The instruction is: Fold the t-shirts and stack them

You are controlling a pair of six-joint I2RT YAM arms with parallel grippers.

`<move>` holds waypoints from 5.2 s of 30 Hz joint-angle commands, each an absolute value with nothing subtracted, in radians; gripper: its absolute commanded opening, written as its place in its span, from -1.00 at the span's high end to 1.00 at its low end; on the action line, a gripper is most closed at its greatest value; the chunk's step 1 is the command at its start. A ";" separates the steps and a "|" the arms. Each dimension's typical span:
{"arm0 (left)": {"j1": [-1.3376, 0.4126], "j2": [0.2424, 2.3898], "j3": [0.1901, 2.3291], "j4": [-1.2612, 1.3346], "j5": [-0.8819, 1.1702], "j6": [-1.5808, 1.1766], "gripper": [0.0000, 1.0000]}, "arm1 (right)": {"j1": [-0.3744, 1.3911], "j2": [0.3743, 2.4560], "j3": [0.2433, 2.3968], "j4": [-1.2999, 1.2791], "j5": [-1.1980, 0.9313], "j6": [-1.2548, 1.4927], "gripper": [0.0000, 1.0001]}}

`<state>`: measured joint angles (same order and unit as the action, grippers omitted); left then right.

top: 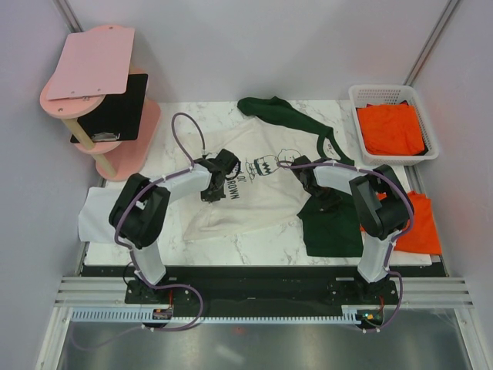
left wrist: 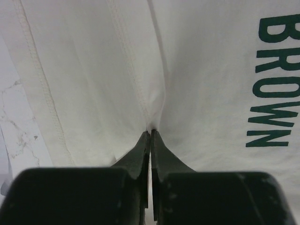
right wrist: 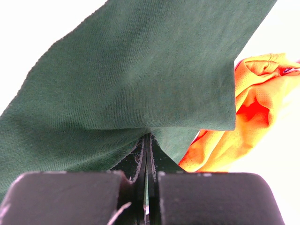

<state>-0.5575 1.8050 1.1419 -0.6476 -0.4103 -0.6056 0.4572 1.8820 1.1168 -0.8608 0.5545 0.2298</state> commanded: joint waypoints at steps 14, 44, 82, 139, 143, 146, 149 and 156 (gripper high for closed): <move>-0.417 1.448 0.953 -0.759 -0.537 -0.719 0.96 | 0.469 1.910 1.098 -0.790 0.433 0.255 1.00; -0.264 1.696 1.362 -0.673 -0.365 -0.496 0.96 | 0.468 1.814 1.492 -0.534 0.375 0.197 1.00; -0.238 2.566 2.322 -1.080 -0.523 -0.430 0.96 | 0.324 2.571 2.252 -0.414 0.403 0.072 1.00; -0.324 2.195 1.817 -0.870 -0.437 -0.351 0.96 | 0.219 1.088 1.140 -0.394 -0.077 0.275 -0.96; -0.325 2.221 1.786 -0.874 -0.443 -0.371 0.96 | 0.218 1.075 1.131 -0.411 -0.068 0.264 -0.96; -0.324 2.252 1.802 -0.885 -0.445 -0.367 0.96 | 0.219 1.080 1.141 -0.426 -0.057 0.255 -0.96; -0.321 2.305 1.839 -0.911 -0.436 -0.368 0.96 | 0.219 1.085 1.143 -0.428 -0.055 0.253 -0.96; -0.292 2.425 2.012 -1.020 -0.408 -0.374 0.96 | 0.218 1.121 1.140 -0.429 -0.049 0.244 -0.96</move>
